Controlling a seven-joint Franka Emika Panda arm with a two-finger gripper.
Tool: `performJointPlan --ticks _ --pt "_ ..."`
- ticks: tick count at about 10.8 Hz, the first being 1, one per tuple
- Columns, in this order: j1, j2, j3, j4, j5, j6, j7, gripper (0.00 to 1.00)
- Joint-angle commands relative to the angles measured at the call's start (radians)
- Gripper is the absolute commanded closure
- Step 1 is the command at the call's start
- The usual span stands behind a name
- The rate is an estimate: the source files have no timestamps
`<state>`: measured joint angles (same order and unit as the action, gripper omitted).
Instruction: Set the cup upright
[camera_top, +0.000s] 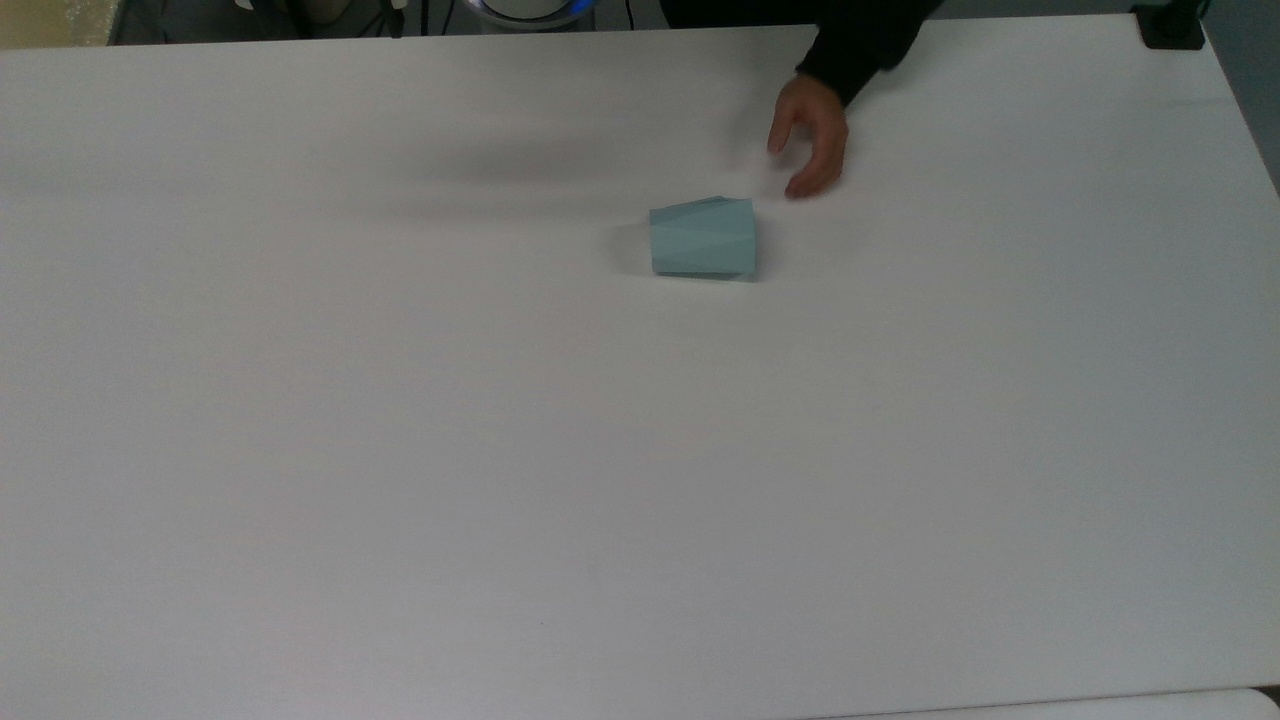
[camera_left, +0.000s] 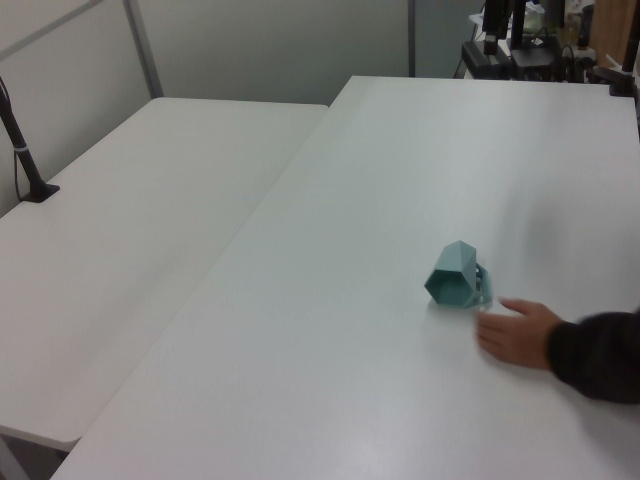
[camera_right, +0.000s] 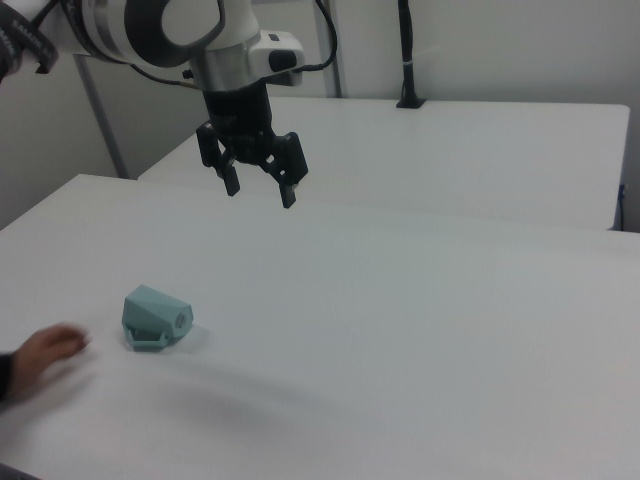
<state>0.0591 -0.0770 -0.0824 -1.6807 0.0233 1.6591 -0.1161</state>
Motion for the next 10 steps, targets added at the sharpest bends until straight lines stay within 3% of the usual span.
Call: performJointPlan --ticks 1,7,9,10 --pt "-0.021 -0.010 -0.005 -0.011 0.011 -0.018 -0.048 0.00" --pt "-0.015 -0.023 -0.004 -0.002 0.013 -0.039 -0.028 0.00" --pt "0.014 -0.021 0.039 -0.002 0.007 -0.032 0.073 0.00" --pt "0.054 -0.021 0.080 -0.001 -0.037 -0.019 0.116 0.00"
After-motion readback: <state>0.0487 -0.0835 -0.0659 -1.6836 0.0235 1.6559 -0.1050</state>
